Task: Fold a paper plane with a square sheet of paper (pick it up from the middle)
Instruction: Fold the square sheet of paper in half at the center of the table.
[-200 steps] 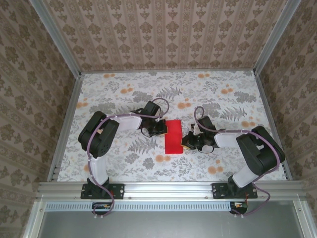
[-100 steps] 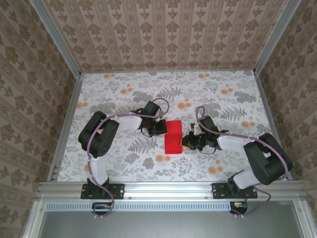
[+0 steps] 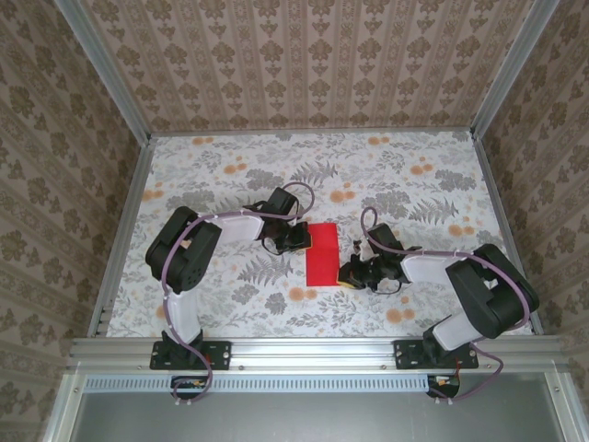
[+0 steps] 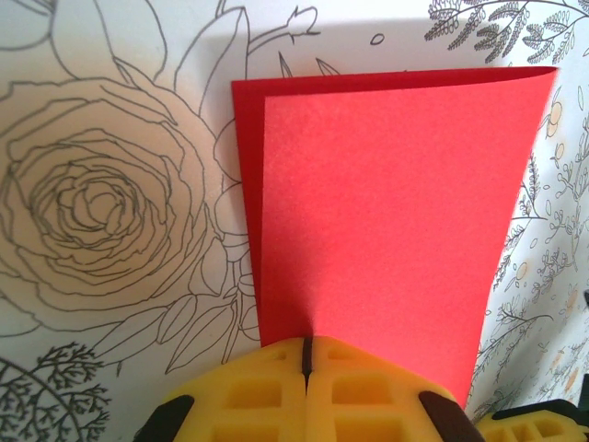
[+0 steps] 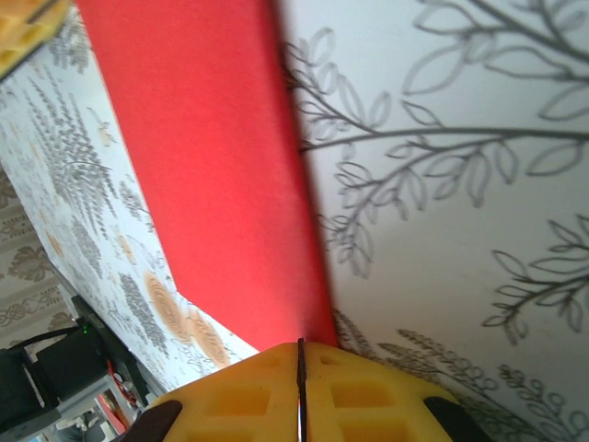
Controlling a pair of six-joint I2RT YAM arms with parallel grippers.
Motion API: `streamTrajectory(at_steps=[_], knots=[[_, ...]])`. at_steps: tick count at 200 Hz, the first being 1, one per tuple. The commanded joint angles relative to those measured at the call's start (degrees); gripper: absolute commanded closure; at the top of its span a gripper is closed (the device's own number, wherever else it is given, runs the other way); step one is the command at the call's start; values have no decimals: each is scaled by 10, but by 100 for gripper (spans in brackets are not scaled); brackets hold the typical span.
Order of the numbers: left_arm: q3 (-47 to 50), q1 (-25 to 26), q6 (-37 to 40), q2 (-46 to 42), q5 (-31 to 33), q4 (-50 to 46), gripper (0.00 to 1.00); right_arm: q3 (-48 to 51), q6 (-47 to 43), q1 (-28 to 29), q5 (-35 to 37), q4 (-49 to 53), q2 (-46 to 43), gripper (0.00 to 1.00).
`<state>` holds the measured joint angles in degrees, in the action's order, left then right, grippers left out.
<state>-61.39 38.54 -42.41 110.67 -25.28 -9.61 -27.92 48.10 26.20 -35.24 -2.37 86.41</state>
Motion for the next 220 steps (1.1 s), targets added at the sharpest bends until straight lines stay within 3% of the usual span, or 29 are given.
streamTrajectory(at_steps=[1,27,74,163,220], knots=[[54,-1,9,89,146,-112,100,9,-10,5,-1,29,14,90],[53,-2,8,89,146,-112,100,-1,-14,4,11,55,6,91],[54,-3,12,87,148,-113,100,-46,-22,4,34,78,-91,91],[52,-3,12,89,146,-113,100,-94,-11,18,31,9,59,92],[57,-6,8,91,149,-110,100,-29,-16,19,34,53,55,92]])
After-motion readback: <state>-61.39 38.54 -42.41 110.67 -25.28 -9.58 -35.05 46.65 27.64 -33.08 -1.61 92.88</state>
